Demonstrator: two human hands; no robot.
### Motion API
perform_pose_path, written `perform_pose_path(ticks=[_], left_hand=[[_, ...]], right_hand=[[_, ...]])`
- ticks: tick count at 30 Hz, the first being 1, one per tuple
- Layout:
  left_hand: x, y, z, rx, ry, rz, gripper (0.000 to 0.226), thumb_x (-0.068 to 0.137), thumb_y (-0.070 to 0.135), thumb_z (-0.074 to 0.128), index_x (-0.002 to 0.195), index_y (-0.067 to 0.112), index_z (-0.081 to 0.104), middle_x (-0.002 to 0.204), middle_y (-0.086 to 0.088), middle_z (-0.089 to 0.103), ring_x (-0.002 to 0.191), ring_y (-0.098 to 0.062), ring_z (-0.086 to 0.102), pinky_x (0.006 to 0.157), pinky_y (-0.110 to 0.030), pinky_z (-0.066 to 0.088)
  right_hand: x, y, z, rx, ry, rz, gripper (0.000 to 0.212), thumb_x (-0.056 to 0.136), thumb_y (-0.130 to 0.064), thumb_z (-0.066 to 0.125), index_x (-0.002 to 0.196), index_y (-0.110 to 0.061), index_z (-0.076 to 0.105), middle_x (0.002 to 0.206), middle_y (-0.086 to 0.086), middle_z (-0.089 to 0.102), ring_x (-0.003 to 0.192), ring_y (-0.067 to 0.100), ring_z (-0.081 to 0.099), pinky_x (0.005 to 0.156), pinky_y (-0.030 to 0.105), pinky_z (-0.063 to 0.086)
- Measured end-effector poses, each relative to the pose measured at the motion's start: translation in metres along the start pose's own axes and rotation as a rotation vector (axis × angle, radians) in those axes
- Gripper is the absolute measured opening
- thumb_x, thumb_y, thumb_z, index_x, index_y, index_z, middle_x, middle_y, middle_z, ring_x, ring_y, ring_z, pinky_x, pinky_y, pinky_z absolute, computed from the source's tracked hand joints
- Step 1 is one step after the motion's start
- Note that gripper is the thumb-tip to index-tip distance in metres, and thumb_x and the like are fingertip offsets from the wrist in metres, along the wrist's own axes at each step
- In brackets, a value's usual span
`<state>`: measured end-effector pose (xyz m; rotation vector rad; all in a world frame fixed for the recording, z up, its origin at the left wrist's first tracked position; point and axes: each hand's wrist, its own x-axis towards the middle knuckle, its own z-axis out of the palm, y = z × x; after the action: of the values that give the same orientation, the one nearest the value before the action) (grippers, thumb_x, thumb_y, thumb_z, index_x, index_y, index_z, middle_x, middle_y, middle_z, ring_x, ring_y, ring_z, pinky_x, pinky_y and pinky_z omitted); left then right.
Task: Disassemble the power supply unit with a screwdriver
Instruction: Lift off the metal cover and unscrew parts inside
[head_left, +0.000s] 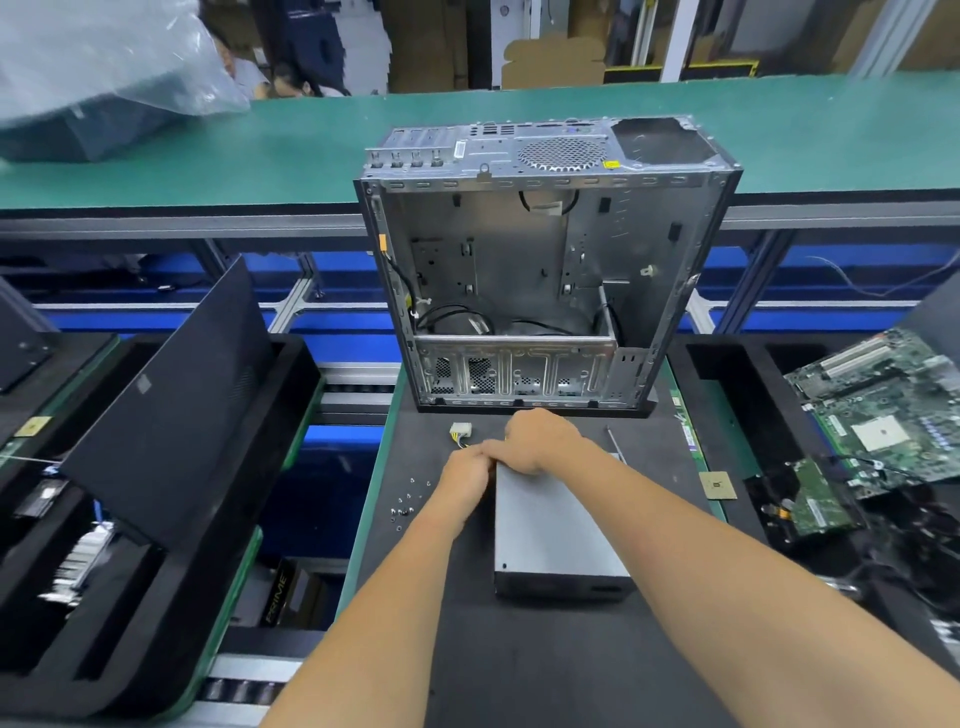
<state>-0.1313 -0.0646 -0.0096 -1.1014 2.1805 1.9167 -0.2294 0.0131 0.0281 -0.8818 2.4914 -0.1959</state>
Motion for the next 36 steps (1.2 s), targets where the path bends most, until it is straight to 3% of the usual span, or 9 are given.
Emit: perform_pose_path(ticks=[4,8,12,15,18,21,25,31,36], left_hand=[[-0.001,0.012,0.003,-0.091,0.027,0.058,0.021,0.077,0.032,0.061,0.078,0.013,0.070,0.074,0.007,0.066,0.073,-0.013,0.056,0.068,-0.027,0.041],[0.002,0.032,0.014,0.241,-0.005,0.342,0.018,0.087,0.021,0.061,0.072,0.015,0.068,0.061,0.015,0.059,0.062,-0.003,0.050,0.059,-0.017,0.036],[0.005,0.046,0.029,0.624,-0.063,0.419,0.015,0.086,0.025,0.060,0.075,0.018,0.068,0.074,0.007,0.063,0.069,-0.009,0.054,0.056,-0.021,0.036],[0.003,0.049,0.037,0.730,-0.055,0.447,0.017,0.087,0.025,0.058,0.074,0.017,0.066,0.077,0.005,0.062,0.075,-0.015,0.057,0.062,-0.026,0.041],[0.006,0.045,0.035,0.746,0.090,0.365,0.022,0.090,0.023,0.052,0.072,0.012,0.059,0.077,-0.002,0.063,0.083,-0.025,0.058,0.076,-0.035,0.050],[0.008,0.032,0.021,0.545,0.230,0.053,0.025,0.094,0.028,0.045,0.094,0.006,0.058,0.100,-0.007,0.062,0.094,-0.030,0.056,0.079,-0.033,0.045],[-0.001,0.010,0.016,-0.001,0.017,-0.342,0.066,0.094,0.062,0.029,0.133,0.012,0.050,0.129,-0.008,0.055,0.116,-0.029,0.053,0.102,-0.041,0.041],[-0.014,0.009,0.025,0.009,-0.087,-0.345,0.080,0.090,0.072,0.020,0.150,0.019,0.027,0.155,-0.002,0.028,0.141,-0.022,0.028,0.116,-0.044,0.023],[-0.011,0.006,0.031,-0.003,-0.089,-0.307,0.075,0.091,0.069,0.027,0.149,0.020,0.027,0.152,-0.001,0.030,0.140,-0.019,0.029,0.116,-0.041,0.025]], right_hand=[[-0.006,0.010,-0.027,0.116,-0.033,-0.031,0.044,0.094,-0.037,0.051,0.059,-0.011,0.045,0.065,0.005,0.046,0.070,0.024,0.046,0.057,0.032,0.034],[-0.021,0.044,-0.060,0.137,-0.034,0.023,0.028,0.092,-0.022,0.055,0.070,-0.006,0.056,0.074,0.012,0.053,0.072,0.024,0.047,0.063,0.029,0.037],[-0.037,0.074,-0.064,0.099,-0.229,0.099,0.023,0.089,-0.013,0.057,0.090,0.004,0.071,0.080,0.012,0.065,0.069,0.023,0.053,0.063,0.028,0.042],[-0.043,0.085,-0.061,0.179,-0.237,0.133,0.014,0.087,-0.012,0.061,0.085,-0.001,0.070,0.077,0.011,0.063,0.063,0.024,0.055,0.059,0.027,0.045],[-0.047,0.091,-0.058,0.360,-0.255,0.226,0.016,0.089,-0.015,0.061,0.078,-0.005,0.060,0.078,0.014,0.059,0.062,0.027,0.061,0.056,0.026,0.052],[-0.049,0.092,-0.042,0.597,-0.245,0.370,0.039,0.103,-0.035,0.039,0.113,0.000,0.053,0.099,0.021,0.058,0.089,0.042,0.068,0.086,0.048,0.057],[-0.052,0.097,-0.011,0.953,-0.307,0.583,0.070,0.102,-0.057,0.020,0.147,-0.005,0.031,0.130,0.027,0.056,0.113,0.043,0.061,0.100,0.058,0.046],[-0.058,0.091,0.005,1.039,-0.289,0.637,0.082,0.088,-0.077,0.033,0.138,-0.014,0.047,0.128,0.013,0.060,0.111,0.031,0.063,0.099,0.049,0.049],[-0.059,0.086,0.007,0.997,-0.278,0.626,0.084,0.086,-0.078,0.038,0.141,-0.014,0.045,0.136,0.013,0.055,0.121,0.033,0.056,0.107,0.049,0.041]])
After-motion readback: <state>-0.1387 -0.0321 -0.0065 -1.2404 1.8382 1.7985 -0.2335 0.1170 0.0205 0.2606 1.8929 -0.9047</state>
